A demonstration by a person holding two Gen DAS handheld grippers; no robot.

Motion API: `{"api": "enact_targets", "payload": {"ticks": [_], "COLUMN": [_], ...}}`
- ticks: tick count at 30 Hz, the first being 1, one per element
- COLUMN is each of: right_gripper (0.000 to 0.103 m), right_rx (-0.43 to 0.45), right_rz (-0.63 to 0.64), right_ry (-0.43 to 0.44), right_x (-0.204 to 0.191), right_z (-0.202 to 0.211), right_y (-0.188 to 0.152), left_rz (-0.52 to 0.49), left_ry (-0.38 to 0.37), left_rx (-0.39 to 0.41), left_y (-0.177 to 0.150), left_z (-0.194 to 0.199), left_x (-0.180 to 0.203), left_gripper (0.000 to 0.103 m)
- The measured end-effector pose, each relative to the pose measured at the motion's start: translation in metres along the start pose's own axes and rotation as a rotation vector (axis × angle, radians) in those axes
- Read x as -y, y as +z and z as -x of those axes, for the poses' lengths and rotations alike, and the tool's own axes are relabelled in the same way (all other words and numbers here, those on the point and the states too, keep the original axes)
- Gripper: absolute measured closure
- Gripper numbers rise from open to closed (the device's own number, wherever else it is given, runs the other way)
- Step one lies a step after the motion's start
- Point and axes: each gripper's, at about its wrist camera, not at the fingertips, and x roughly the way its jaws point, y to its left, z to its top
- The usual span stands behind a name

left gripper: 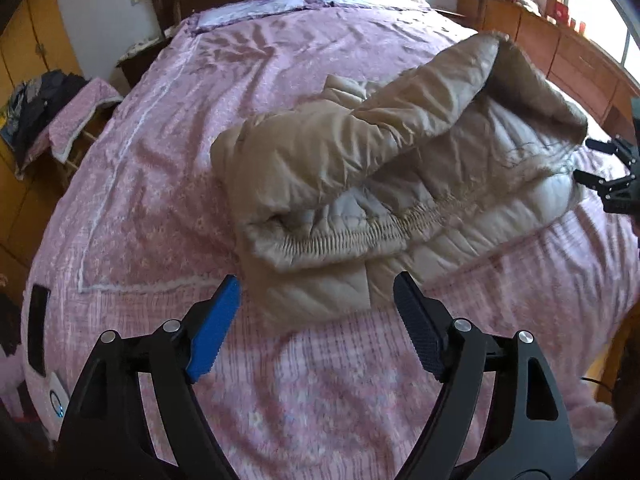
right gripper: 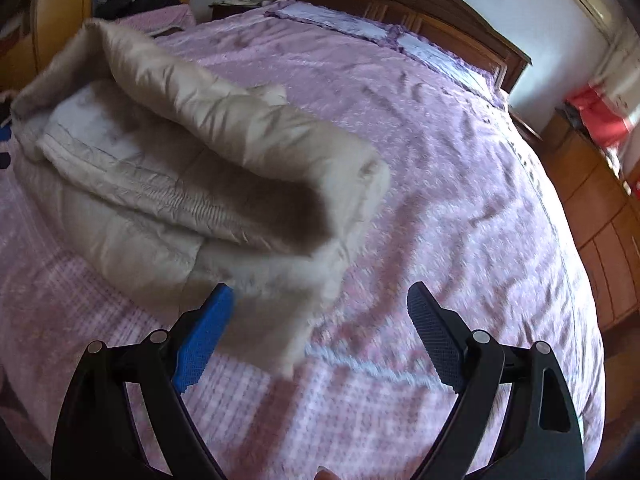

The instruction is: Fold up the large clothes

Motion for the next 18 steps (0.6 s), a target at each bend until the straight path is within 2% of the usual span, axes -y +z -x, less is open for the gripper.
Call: {"api": "enact_targets", "payload": {"ticks": [5,8,13,18], "right_gripper": [0.017,0.017,0.017,0.017], "right_rx": [0.047,0.079,0.076,0.033], "right_rz": [-0.063,-0.120,-0.208,-0.305], "right_ry": [0.015,0.028,0.019,0.060], "right_x": [0.007,0.014,0.026,0.036], "right_z": [-0.012,-0.016,-0.038,-0.068], "right_y": [0.021,0.035,0.061,0.077], "left_rz": [-0.050,-0.043,0.008,0.100], "left_ry": [0.064,0.080,0.093,0.061], "left_rx": [0.034,0.073,0.112,0.113], "left_y": [0.020,0.038,0.068,0.091], "left_z": [-0.014,-0.015,-0.023,-0.046], "left_x": [0.008,0.004,-0.011,-0.034], "left_gripper": [0.024,0.024,0.024,0.024]}}
